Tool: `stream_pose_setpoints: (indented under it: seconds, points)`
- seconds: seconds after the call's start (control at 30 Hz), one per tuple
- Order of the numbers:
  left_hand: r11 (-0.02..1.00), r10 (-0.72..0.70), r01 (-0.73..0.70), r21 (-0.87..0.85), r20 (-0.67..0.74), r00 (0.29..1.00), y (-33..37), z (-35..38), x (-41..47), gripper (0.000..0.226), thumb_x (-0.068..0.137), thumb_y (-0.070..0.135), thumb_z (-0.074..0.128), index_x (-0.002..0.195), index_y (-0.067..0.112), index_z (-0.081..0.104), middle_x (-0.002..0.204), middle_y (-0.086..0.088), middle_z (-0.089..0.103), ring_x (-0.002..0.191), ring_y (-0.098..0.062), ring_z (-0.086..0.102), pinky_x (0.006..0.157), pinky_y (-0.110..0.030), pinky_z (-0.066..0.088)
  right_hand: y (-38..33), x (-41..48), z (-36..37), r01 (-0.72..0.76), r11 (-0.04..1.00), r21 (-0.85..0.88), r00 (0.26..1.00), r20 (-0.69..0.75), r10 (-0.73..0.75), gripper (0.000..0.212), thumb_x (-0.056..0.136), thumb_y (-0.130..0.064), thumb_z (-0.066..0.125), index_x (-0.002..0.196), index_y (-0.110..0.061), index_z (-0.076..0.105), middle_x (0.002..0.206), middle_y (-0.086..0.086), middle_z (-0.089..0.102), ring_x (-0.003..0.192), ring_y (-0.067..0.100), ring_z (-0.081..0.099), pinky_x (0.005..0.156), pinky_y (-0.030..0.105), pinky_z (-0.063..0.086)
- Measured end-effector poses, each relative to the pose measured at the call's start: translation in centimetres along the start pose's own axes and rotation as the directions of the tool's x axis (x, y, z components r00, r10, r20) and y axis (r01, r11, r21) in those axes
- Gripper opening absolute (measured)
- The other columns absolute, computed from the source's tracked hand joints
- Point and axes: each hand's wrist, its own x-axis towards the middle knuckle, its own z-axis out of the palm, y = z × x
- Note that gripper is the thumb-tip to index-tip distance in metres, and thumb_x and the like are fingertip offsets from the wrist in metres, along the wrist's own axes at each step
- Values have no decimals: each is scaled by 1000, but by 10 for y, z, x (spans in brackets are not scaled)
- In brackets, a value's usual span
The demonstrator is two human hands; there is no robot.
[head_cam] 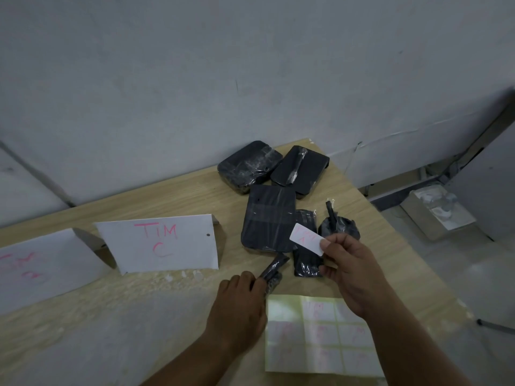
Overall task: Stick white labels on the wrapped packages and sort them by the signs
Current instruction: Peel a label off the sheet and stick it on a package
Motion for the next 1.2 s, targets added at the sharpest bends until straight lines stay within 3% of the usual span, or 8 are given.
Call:
stream_pose_setpoints:
  seconds: [0.17,0.3,0.77,0.83,0.93,1.0,1.1,1.2]
  points:
    - [989,73,-80,124,64,995,-2,-12,11,15,76,25,72,89,20,67,76,-2,61,65,-24,56,65,-39,46,-4,1,-6,2,1000,-10,1000,-5,-2,14,91,-8,61,78,-14,63,71,0,65,60,10,54,57,28,46]
    - [975,54,-96,199,203,978,-15,-15,14,27,99,36,35,120,24,47,106,0,61,96,-26,55,91,-42,29,-7,5,-13,0,1000,-18,1000,-10,0,8,91,-9,60,83,-10,61,72,-2,67,63,11,56,61,29,46]
    - [950,35,-133,281,327,944,-13,-14,23,55,98,39,34,149,22,28,142,-3,45,123,-29,43,100,-46,25,-4,18,-18,-19,998,-55,1000,-9,19,12,90,-10,62,79,-15,62,75,-2,68,69,13,58,63,31,46]
    - [960,65,-141,242,297,952,-10,-19,24,54,94,43,36,144,22,38,137,-3,49,119,-28,46,97,-44,30,-5,20,-17,-18,998,-57,1000,-5,18,12,90,-10,62,79,-14,62,74,-3,68,70,13,58,63,31,46]
    - [975,148,-155,158,54,987,-1,-27,34,49,87,46,42,125,21,61,114,-2,64,100,-25,60,81,-40,47,-9,24,-16,-5,998,-67,1000,2,5,11,91,-8,61,81,-11,62,72,-2,66,68,13,56,59,30,45]
    - [984,108,-104,144,-23,994,7,-29,49,54,89,46,46,135,19,54,122,-6,60,105,-27,58,81,-42,49,-13,30,-13,9,997,-76,1000,-1,-9,10,91,-8,62,81,-11,62,70,-1,64,65,12,53,55,28,44]
    - [979,9,-27,200,88,996,16,-25,69,66,93,55,39,151,25,27,140,-8,41,122,-30,42,95,-47,37,-20,41,-9,8,993,-121,1000,-20,-11,13,90,-13,64,78,-17,64,69,1,60,63,12,52,56,26,45]
    - [972,-35,-1,234,153,988,19,-18,75,66,92,61,35,147,28,25,143,-6,34,129,-29,33,100,-48,33,-23,49,-8,16,988,-155,1000,-18,-19,18,89,-17,66,72,-23,65,67,1,57,64,12,51,60,28,46]
